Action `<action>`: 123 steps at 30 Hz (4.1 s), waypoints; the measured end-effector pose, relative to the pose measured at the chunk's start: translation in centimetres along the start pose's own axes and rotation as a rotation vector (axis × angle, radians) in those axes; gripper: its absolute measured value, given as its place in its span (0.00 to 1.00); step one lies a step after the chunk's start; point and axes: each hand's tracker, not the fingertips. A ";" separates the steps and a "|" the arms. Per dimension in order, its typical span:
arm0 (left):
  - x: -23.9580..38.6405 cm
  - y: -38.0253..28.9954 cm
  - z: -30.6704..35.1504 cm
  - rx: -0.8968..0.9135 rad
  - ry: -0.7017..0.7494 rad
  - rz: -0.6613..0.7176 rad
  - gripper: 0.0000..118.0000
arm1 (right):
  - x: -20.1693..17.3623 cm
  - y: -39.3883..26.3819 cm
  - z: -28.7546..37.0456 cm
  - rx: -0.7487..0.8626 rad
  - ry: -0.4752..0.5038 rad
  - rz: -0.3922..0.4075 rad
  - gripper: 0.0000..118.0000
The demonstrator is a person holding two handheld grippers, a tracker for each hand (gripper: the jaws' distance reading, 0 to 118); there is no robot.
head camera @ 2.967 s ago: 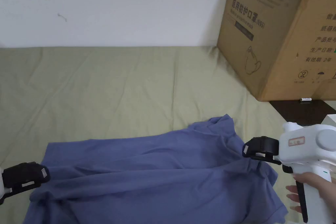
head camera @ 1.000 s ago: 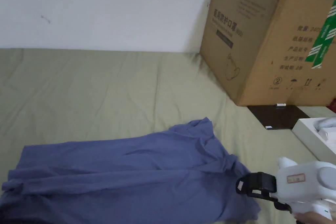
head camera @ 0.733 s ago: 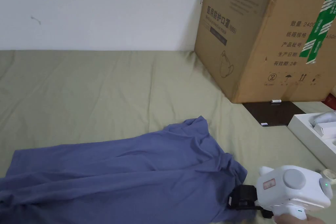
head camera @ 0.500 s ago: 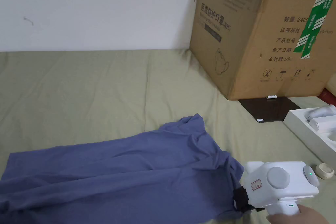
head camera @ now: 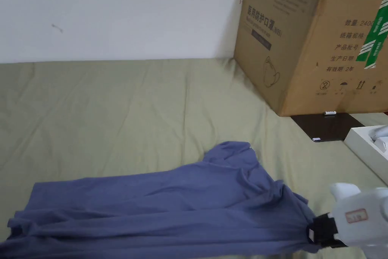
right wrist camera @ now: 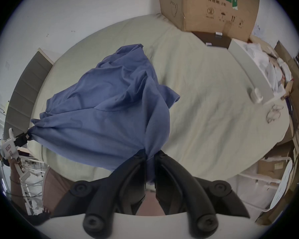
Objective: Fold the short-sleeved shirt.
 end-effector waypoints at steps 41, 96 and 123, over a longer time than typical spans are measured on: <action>1.4 12.3 4.1 0.290 -0.137 -0.034 0.00 | -17.9 1.3 7.9 0.786 0.319 0.182 0.05; 0.8 12.7 -8.0 0.141 -0.142 -0.066 0.02 | -5.0 24.9 -19.2 -0.041 -0.011 -0.036 0.70; -1.5 18.3 -6.5 0.300 -0.142 0.051 0.02 | -5.9 21.2 0.7 0.466 0.066 -0.074 0.04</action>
